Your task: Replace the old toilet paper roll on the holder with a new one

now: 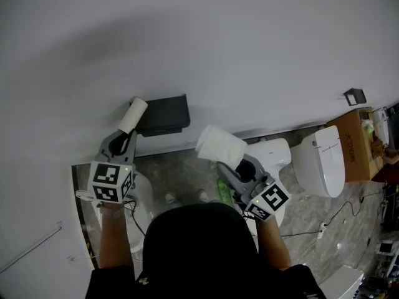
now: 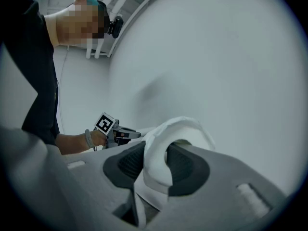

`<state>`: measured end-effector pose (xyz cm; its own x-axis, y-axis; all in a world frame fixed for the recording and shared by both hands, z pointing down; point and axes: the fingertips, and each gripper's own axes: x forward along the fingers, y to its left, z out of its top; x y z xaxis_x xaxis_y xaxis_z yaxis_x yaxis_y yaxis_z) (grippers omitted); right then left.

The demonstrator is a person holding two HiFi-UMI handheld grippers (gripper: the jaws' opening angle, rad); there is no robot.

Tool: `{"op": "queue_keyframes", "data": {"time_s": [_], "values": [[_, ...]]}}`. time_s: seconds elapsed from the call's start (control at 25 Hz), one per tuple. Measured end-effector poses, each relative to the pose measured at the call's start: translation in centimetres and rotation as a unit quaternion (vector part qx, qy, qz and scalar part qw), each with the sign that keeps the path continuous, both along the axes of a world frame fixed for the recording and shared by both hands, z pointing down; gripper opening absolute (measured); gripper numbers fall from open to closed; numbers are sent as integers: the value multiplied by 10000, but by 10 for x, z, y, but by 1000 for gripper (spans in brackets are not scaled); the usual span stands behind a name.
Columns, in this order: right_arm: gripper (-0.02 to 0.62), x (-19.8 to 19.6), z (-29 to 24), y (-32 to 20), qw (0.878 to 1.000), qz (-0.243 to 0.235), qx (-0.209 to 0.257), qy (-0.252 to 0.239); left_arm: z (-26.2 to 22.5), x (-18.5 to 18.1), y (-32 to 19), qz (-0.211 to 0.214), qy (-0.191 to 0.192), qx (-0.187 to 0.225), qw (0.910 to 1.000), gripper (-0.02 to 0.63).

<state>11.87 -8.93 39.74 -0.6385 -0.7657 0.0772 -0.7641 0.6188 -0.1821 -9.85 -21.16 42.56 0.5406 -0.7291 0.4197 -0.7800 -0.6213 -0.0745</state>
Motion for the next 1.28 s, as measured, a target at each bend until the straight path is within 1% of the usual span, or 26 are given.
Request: {"op": "queue_keyframes", "data": {"time_s": [0.12, 0.28, 0.56, 0.84, 1.16, 1.28], "values": [[130, -12, 1, -2, 9998, -174, 17, -21, -1, -17, 13, -156, 107, 37, 9998, 32], [130, -30, 0, -6, 9988, -488, 12, -18, 0, -40, 28, -478, 197, 47, 9987, 31], [130, -73, 6, -9, 9952, -979, -29, -13, 19, -80, 58, -898, 318, -115, 9954, 31], [130, -88, 7, -14, 9900, -1407, -82, -89, 29, -78, 84, -1047, 266, -293, 9937, 31], [130, -126, 14, -16, 9844, -1747, -160, -124, 45, -97, 105, -1215, 380, -426, 9909, 31], [130, -135, 15, -18, 9826, -1842, -189, -127, 49, -101, 110, -1261, 398, -491, 9900, 31]]}}
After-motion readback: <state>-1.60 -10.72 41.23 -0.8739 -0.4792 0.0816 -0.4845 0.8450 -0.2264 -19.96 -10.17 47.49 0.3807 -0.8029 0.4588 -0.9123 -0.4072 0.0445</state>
